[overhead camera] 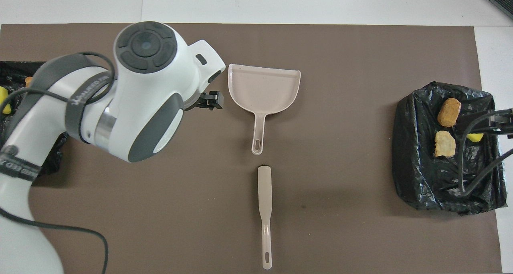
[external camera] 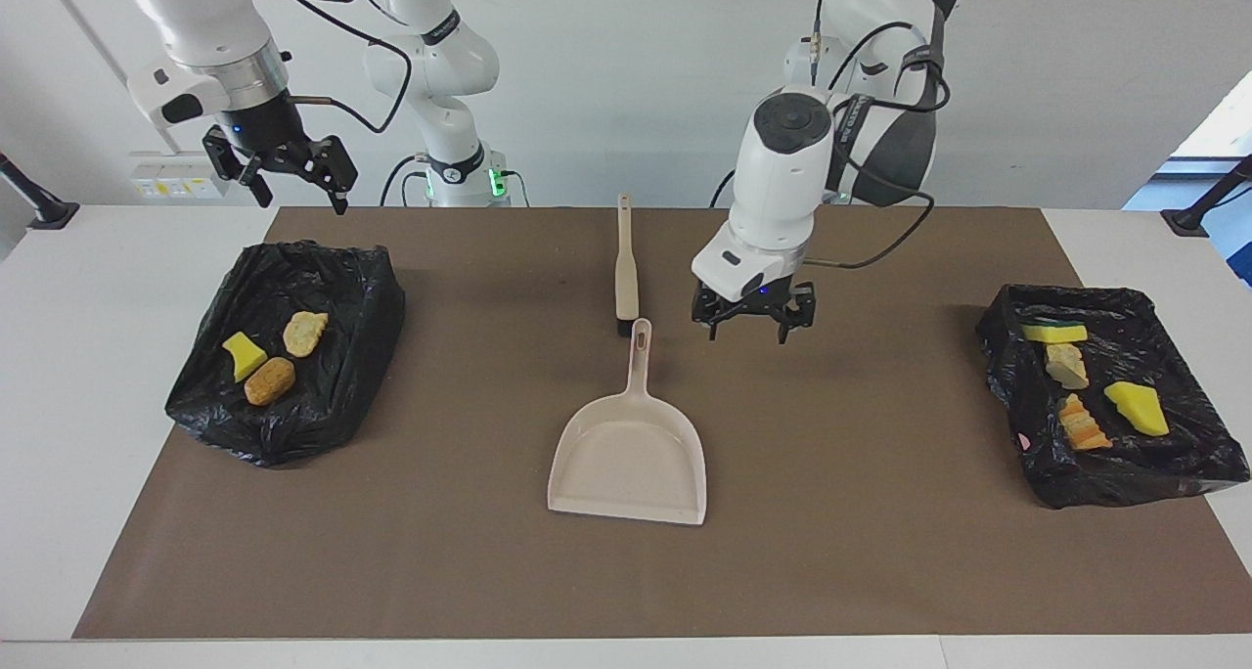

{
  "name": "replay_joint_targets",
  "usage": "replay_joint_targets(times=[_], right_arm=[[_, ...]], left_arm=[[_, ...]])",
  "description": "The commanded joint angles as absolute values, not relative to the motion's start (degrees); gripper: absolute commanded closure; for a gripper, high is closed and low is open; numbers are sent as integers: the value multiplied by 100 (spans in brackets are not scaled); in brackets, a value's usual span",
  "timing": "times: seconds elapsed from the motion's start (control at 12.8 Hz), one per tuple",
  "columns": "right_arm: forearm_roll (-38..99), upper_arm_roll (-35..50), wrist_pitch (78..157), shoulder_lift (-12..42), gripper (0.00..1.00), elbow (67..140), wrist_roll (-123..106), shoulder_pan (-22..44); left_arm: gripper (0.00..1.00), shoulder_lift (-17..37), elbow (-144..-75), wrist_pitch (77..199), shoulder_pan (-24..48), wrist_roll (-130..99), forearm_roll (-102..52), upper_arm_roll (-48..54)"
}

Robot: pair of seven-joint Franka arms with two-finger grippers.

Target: Sweep and dump trash in bin

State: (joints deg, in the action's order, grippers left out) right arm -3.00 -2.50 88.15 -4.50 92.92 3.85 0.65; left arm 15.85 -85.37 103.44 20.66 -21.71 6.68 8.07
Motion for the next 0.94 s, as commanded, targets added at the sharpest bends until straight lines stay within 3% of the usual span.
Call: replay_joint_targets(times=[0.0,0.31,0.55,0.86], right_arm=[[-141,-299,8842,-510,0,9360,115,105],[105,-246,8526,-440,0,9115,18,105],[35,-237,8587,-457,0,9158,-262,202],[-114,-246,8683,-475,0,9202,-510,150]], left_arm=[[0,626,-9464,10389,2004,-1681,510,415],[0,-34,-9957,10248,1873,-1057,510,36],[0,-333,-9976,9950,1330,-197,501,26],[0,-299,-9346,9398,591,657,-95,53]])
